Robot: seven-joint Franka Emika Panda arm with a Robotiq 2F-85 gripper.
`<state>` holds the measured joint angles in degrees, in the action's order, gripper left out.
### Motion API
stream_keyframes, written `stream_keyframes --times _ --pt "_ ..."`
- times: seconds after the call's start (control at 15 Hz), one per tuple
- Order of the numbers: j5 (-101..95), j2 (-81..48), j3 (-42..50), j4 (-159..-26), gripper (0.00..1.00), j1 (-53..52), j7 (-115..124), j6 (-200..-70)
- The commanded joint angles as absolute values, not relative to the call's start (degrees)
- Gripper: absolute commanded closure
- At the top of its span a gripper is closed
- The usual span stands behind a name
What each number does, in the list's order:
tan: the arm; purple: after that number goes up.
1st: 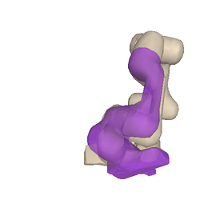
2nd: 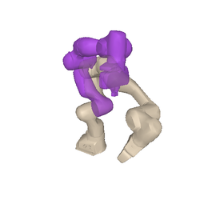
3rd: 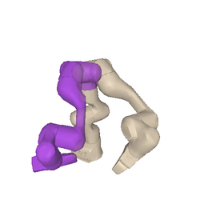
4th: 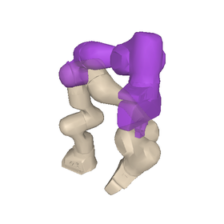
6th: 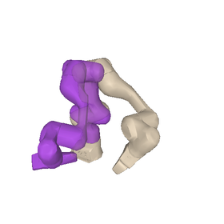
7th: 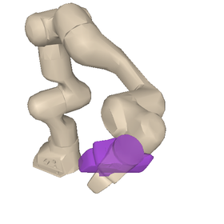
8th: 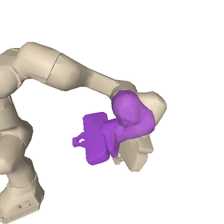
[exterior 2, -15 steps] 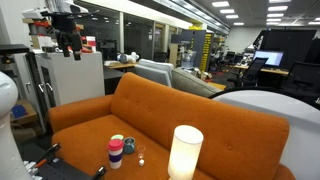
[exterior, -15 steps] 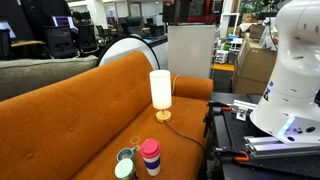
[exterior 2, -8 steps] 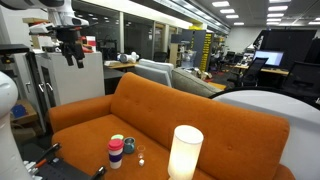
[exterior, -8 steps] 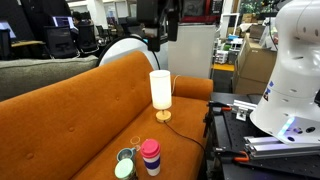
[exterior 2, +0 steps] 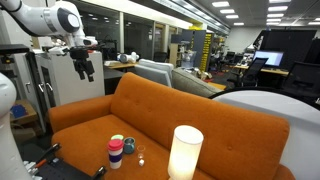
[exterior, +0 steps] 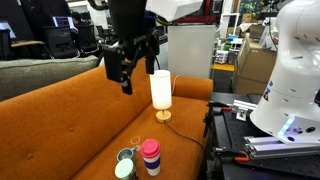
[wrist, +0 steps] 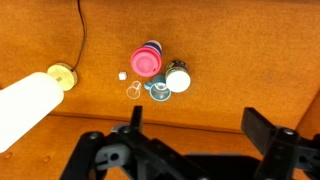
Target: Take the top off the bottle and put it on the couch
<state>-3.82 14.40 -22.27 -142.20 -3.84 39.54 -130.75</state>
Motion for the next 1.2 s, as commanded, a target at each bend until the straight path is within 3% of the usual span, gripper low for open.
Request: stream_keyframes --times 0.0,0.47,1.13 --pt "-4.4 14.3 -20.4 -141.9 0.00 -5.7 39.9 -130.5" --pt "-4.7 12.7 -20.5 -140.7 0.00 -5.3 43.6 -130.6" --pt "-8.8 -9.7 -14.6 -132.0 0.00 -8.1 57.2 -144.4"
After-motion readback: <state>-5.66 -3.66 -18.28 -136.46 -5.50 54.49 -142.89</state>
